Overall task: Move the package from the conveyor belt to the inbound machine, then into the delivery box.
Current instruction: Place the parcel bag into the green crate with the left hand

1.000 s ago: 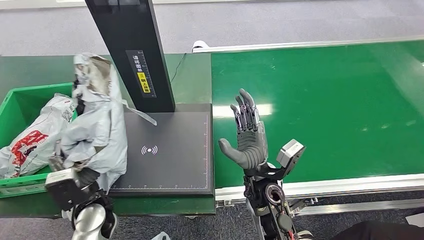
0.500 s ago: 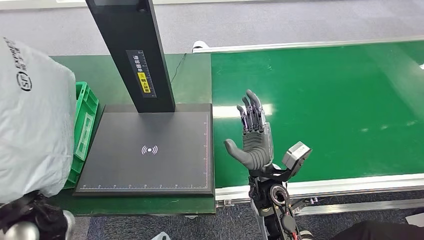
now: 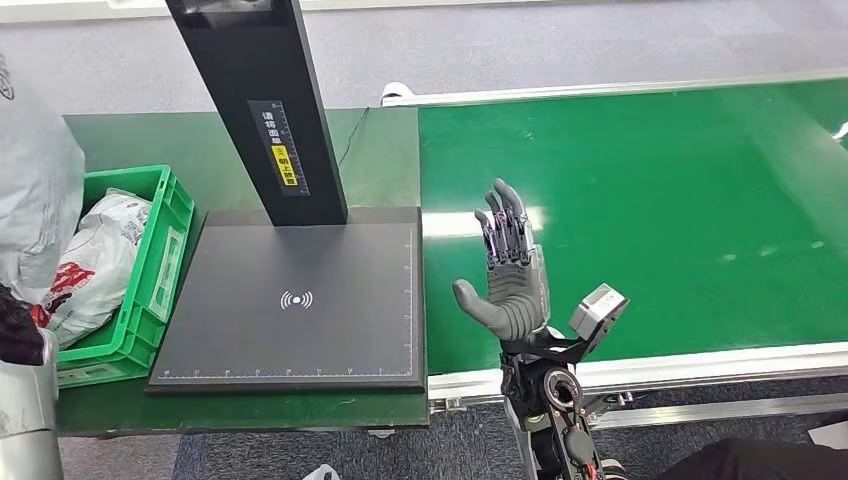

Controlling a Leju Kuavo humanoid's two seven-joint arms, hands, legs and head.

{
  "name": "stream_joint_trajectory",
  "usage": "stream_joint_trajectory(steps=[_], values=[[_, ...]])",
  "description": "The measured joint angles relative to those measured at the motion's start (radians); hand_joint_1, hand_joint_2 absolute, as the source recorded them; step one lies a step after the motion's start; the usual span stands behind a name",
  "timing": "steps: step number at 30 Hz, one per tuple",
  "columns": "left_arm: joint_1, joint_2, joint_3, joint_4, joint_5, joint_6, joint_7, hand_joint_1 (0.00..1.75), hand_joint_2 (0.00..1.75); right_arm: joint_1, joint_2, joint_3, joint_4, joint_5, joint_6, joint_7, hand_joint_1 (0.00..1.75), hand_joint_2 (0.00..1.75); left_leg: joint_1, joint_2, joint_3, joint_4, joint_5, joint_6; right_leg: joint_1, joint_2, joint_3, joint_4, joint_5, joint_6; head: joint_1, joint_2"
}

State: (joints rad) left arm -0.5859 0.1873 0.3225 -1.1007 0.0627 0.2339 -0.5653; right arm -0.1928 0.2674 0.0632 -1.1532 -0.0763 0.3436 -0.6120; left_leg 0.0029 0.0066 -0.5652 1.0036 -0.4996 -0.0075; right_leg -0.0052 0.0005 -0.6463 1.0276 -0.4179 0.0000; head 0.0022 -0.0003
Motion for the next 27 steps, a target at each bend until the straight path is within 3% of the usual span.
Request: stream_joint_trajectory(steps=[5,10,27], values=[[-0.142,0.069,0.021,0.282,-0.099,0.054,0.021,1.75,1.75,0.003,0.003,-0.004,0.000,-0.002,0.007,0.005,0.00,1.75,0.000,0.000,-0.002,0.000,0.000,0.000,0.001,0.000,-0.002,0.000,0.000,0.000,0.000,0.000],[-0.200,0.083,0.020,0.418,-0.206,0.076,0.076,1.75,1.75,0.009,0.007,-0.007,0.000,-0.004,0.012,0.013,0.00,1.75,0.000,0.000,-0.003,0.000,0.000,0.000,0.001,0.000,-0.003,0.000,0.000,0.000,0.000,0.000],[-0.234,0.076,0.011,0.537,-0.241,0.087,0.087,1.75,1.75,0.018,0.011,-0.012,-0.001,-0.005,0.013,0.015,0.00,1.75,0.000,0.000,-0.003,0.000,0.000,-0.001,0.001,0.000,-0.003,0.000,0.000,0.000,0.000,0.000]])
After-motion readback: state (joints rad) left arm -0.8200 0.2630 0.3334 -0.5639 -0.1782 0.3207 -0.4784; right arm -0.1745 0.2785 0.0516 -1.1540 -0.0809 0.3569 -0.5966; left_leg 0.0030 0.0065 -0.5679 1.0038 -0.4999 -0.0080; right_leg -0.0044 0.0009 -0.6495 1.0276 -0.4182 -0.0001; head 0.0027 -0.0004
